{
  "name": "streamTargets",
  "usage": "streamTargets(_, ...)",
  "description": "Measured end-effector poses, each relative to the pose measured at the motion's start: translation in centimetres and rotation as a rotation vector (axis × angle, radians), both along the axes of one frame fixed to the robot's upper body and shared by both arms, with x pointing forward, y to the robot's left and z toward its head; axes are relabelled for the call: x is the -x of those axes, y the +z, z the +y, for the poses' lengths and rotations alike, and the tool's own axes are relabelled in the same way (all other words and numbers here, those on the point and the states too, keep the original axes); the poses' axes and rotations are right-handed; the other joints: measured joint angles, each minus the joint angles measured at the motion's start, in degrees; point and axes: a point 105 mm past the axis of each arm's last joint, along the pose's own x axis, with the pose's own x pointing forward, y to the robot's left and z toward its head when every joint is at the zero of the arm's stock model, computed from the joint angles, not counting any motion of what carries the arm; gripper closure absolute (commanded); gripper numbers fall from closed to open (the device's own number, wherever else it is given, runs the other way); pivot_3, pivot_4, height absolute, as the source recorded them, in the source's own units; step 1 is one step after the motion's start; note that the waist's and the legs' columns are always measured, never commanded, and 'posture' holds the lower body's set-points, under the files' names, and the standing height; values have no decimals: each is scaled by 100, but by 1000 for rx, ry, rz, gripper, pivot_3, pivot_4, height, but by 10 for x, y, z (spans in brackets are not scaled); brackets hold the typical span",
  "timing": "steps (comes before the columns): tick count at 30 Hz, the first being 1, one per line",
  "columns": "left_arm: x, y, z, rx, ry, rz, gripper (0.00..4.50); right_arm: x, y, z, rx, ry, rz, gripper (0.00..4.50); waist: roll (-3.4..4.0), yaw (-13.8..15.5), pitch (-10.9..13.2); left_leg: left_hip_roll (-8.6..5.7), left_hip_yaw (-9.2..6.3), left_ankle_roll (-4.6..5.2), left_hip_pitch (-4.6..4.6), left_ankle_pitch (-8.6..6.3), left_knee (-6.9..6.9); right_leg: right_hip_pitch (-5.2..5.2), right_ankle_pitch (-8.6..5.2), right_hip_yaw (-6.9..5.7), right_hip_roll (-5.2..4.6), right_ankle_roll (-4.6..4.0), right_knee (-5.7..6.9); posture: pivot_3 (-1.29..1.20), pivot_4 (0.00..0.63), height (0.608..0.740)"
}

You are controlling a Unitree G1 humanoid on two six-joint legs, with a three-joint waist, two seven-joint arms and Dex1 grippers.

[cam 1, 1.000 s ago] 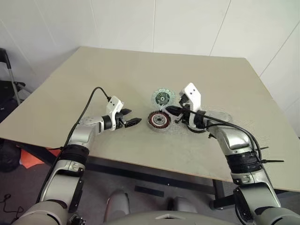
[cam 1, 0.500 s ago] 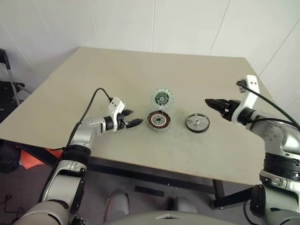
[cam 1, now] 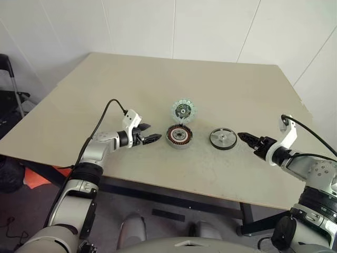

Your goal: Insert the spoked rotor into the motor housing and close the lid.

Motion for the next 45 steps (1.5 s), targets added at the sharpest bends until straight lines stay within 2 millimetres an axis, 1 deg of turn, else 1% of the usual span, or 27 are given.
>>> streamTargets(3, 0, 0, 1, -3, 1, -1, 168, 0, -2, 3, -15, 3, 3, 1857, 1, 30, -1, 1, 0, -1, 0, 0, -1, 1, -8, 0, 0, 13, 0, 0, 0, 740)
streamTargets(9, 0, 0, 1, -8, 2, -3, 168, 0, -8, 19, -80, 31, 19, 1857, 2, 37, -1, 0, 0, -1, 0, 1, -2, 1, -6, 0, -1, 11, 0, 0, 0, 740)
streamTargets(12, 0, 0, 2, -10, 2, -3, 168, 1, -11, 25, -114, 39, 30, 2450, 2, 38, -1, 1, 0, -2, 1, 1, -3, 1, -7, 1, -1, 11, 0, 0, 0, 740)
streamTargets(14, 0, -1, 2, -12, 3, -3, 168, 2, -13, 31, -151, 46, 34, 3140, 2, 36, -1, 1, 0, -3, 1, 2, -4, 0, -7, 0, -1, 12, 0, 0, 0, 740)
streamTargets(15, 0, -1, 3, -13, 4, -2, 168, 1, -11, 33, -173, 46, 20, 3484, 2, 35, -1, 1, 0, -4, 1, 2, -4, 0, -7, 1, -1, 12, 0, 0, 0, 740)
streamTargets(17, -1, -1, 3, -15, 5, -4, 168, -3, 0, 37, -199, 63, -24, 4020, 4, 29, -3, 1, 2, -4, 10, 2, -4, 6, -11, 0, 0, 18, 0, 0, 0, 740)
streamTargets(18, -1, 0, 3, -15, 4, -9, 168, -4, 2, 40, -195, 65, -32, 4142, 3, 35, -4, 3, 1, -6, 14, 3, -4, 12, -14, 1, -1, 23, 0, 0, 0, 740)
streamTargets(21, -1, -1, 6, -23, 11, -6, 168, -5, 2, 40, -208, 51, -34, 4142, 3, 38, -3, 2, 1, -9, 15, 5, -4, 11, -15, 1, -2, 25, 1, 0, 0, 740)
streamTargets(24, -1, -3, 7, -26, 13, -1, 168, -7, 3, 45, -263, 32, -47, 4142, 4, 30, -3, 1, 2, -12, 12, 7, -5, 1, -15, 1, -2, 26, 2, 0, 0, 740)
streamTargets(27, -2, -1, 6, -24, 7, -5, 168, -11, 16, 55, -364, 45, -93, 4142, 6, 23, -2, 2, 2, -14, 7, 8, -7, -11, -14, 1, -2, 26, 6, 0, 0, 740)
streamTargets(30, -3, 1, 5, -24, 4, -11, 168, -18, 36, 57, -457, 77, -149, 4142, 7, 34, -3, 1, 2, -15, 5, 9, -14, -11, -13, 1, -2, 24, 6, 0, 0, 740)
streamTargets(33, -3, 1, 7, -27, 6, -10, 168, -17, 43, 64, -500, 114, -160, 4142, 7, 52, -3, 2, 2, -28, 6, 16, -37, -15, 4, -2, -1, -6, 2, 0, 0, 740)
streamTargets(34, -3, 1, 7, -28, 6, -10, 168, -16, 42, 70, -516, 133, -152, 4142, 7, 55, -3, 1, 2, -46, 5, 27, -49, -18, 3, -3, -1, -6, 0, 0, 0, 740)
streamTargets(37, -3, 1, 7, -28, 6, -10, 168, -13, 39, 86, -555, 180, -133, 4142, 8, 64, -3, 1, 3, -55, 3, 32, -64, -27, 0, -4, -1, -10, -1, 0, 0, 740)
streamTargets(40, -3, 1, 7, -31, 7, -10, 168, -9, 31, 107, -596, 228, -97, 4142, 8, 64, -4, 0, 3, -70, 5, 41, -80, -32, -3, -5, -1, -12, -2, 0, 0, 740)
streamTargets(43, -3, 1, 8, -32, 7, -11, 168, -8, 31, 127, -631, 271, -78, 4142, 8, 58, -4, 2, 3, -81, 7, 48, -87, -36, -3, -5, 0, -10, 0, 0, 0, 740)
streamTargets(45, -3, 1, 8, -34, 8, -11, 168, -8, 32, 137, -647, 289, -71, 4142, 8, 59, -4, 1, 3, -85, 6, 50, -88, -36, -14, -5, -1, 8, 0, 0, 0, 740)
